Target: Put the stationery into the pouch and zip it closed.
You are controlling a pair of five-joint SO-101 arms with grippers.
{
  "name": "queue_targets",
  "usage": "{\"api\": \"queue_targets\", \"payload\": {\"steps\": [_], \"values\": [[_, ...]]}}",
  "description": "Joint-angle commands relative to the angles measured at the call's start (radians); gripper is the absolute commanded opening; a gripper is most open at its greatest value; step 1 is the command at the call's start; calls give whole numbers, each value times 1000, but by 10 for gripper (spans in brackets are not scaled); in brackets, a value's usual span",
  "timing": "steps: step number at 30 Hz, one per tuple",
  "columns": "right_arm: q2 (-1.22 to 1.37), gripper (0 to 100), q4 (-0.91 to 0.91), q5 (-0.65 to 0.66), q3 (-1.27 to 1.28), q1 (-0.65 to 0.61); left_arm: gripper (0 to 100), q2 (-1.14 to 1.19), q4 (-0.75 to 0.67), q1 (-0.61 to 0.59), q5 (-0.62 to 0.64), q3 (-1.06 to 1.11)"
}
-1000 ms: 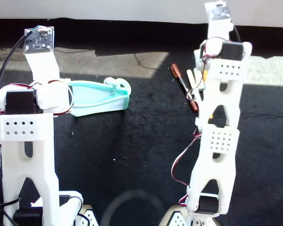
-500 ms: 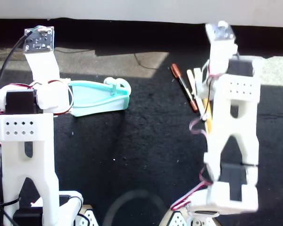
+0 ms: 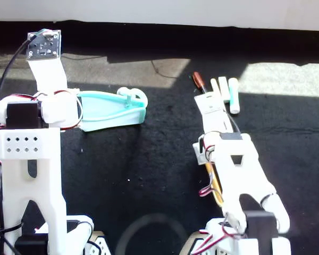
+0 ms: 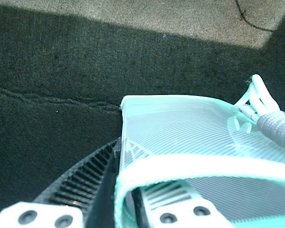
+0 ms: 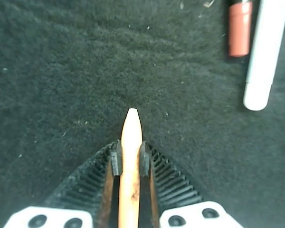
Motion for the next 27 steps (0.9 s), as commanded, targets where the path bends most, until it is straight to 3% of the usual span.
{"api": "queue_targets", "payload": {"steps": [1,7,14,20,27], "values": [[96,35,2,12,-53,-8,10,8,3,4,5,5],[280,208,282,12,-300,-39,10,7,3,4,5,4],[369,209,509,11,-579,-88,10,7,-2,4,5,2],[452,206,518,71,-650,-82,10,7,-2,4,5,2],[562,128,513,123,-656,-82,10,7,-5,4,3,2]]}}
